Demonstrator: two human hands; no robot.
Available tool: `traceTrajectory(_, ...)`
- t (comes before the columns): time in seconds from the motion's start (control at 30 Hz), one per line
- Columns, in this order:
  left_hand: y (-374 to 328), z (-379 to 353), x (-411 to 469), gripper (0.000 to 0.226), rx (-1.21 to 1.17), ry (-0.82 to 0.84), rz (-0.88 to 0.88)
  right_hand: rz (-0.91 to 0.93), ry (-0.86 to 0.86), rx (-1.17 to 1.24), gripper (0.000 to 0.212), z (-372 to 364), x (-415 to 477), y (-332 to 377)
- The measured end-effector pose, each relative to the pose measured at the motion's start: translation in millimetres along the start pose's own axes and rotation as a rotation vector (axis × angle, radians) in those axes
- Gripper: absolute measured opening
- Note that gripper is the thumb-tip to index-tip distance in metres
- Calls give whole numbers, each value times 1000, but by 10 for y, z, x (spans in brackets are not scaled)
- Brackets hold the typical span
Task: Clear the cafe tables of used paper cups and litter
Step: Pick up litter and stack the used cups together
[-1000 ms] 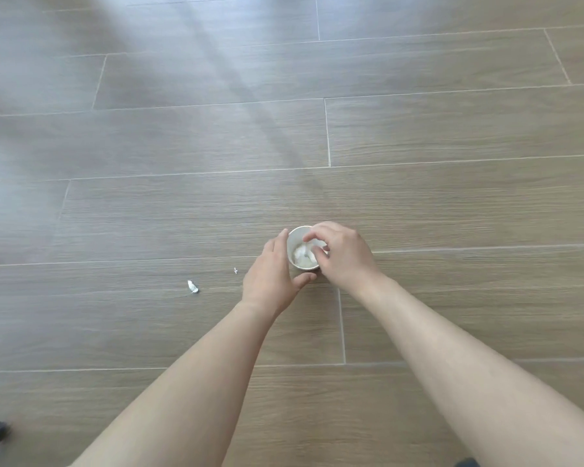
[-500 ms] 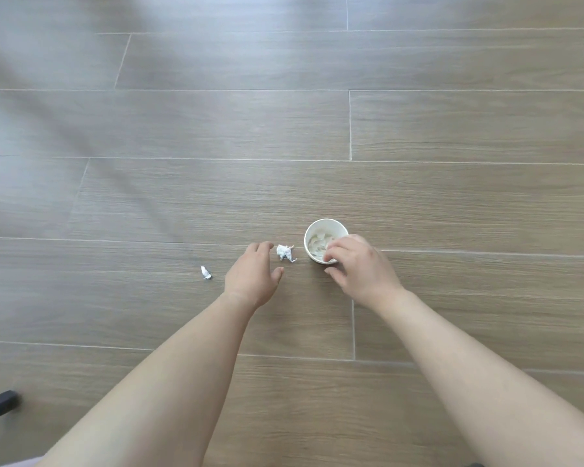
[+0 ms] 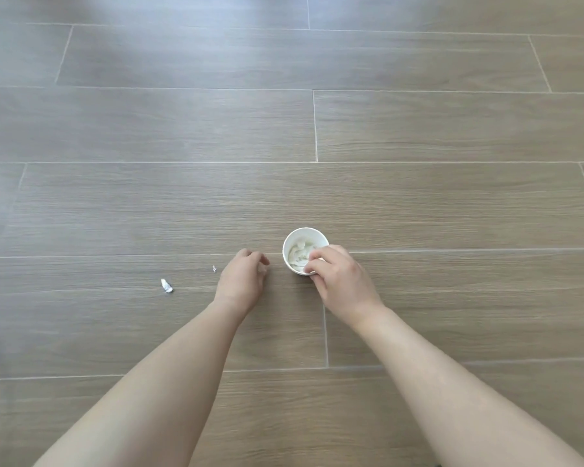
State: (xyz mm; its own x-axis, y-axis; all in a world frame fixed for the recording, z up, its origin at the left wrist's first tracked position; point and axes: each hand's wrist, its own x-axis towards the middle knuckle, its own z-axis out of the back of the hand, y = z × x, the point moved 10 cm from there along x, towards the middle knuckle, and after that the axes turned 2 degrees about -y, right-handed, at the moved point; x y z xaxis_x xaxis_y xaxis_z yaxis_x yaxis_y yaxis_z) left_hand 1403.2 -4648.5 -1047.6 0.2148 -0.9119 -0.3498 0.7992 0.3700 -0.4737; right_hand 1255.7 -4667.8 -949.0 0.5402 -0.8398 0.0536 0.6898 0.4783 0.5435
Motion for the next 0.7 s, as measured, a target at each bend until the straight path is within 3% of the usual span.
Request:
traceTrajectory(0.13, -262, 467, 33, 12, -290, -245, -62, -8, 0, -1, 21, -7, 18, -13)
traceTrajectory(0.23, -584, 724, -3, 13, -411, -330, -180, -42, -3, 3, 26, 2, 94, -56)
traceTrajectory(0.37, -789, 768, -97, 17, -372, -291, -281, -17, -8, 3, 22, 27, 167, 20)
traceTrajectory(0.57, -758, 614, -135, 43, -311, -156, -264, -64, -59, -11, 24, 76, 147, 7)
traceTrajectory(0.7, -733, 633, -137, 49, -305, -165, -271, -78, -58, -7, 23, 83, 153, -29)
